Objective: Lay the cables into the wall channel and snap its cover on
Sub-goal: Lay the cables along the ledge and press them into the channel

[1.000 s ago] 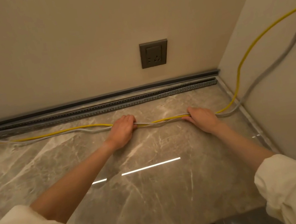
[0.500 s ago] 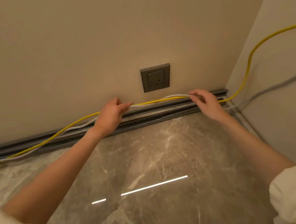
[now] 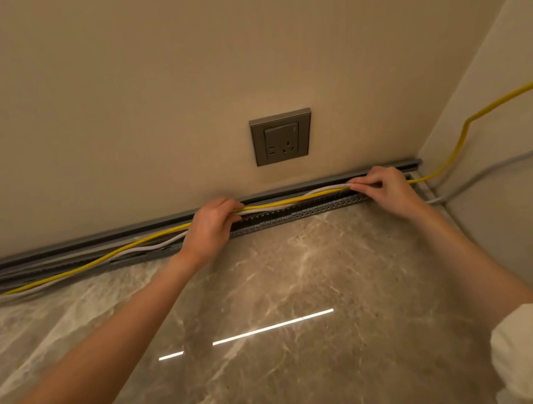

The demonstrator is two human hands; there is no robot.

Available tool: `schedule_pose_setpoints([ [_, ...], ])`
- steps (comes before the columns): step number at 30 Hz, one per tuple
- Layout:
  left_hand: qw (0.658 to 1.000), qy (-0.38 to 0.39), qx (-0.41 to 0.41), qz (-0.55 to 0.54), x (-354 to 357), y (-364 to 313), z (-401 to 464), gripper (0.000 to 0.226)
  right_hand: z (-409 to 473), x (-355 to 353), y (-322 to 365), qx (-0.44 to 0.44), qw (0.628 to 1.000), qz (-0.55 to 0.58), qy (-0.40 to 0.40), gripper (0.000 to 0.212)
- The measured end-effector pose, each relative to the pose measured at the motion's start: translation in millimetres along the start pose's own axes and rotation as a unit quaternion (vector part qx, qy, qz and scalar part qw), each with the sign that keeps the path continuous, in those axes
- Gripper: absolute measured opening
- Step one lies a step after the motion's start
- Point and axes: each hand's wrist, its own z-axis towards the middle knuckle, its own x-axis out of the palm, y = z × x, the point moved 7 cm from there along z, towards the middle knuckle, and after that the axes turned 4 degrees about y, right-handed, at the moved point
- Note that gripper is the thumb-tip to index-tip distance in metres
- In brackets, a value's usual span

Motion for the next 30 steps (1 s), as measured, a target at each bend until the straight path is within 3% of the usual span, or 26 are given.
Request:
schedule_pose_setpoints([
  [14, 0.99, -0.034, -0.125, -0.055, 16, 3, 0, 0.018, -6, -1, 2, 0.031, 0.999, -0.029, -0.007, 0.022],
  [25, 0.999, -0.006, -0.023, 0.048, 17, -12, -6, 0.016, -7, 0, 19, 0.021, 0.992, -0.108, 0.063, 0.023],
  [30, 0.998, 0.004, -0.024, 0.064, 22, -14, -7, 0.016, -4, -1, 26, 0.01, 0.983, -0.167, 0.074, 0.024],
])
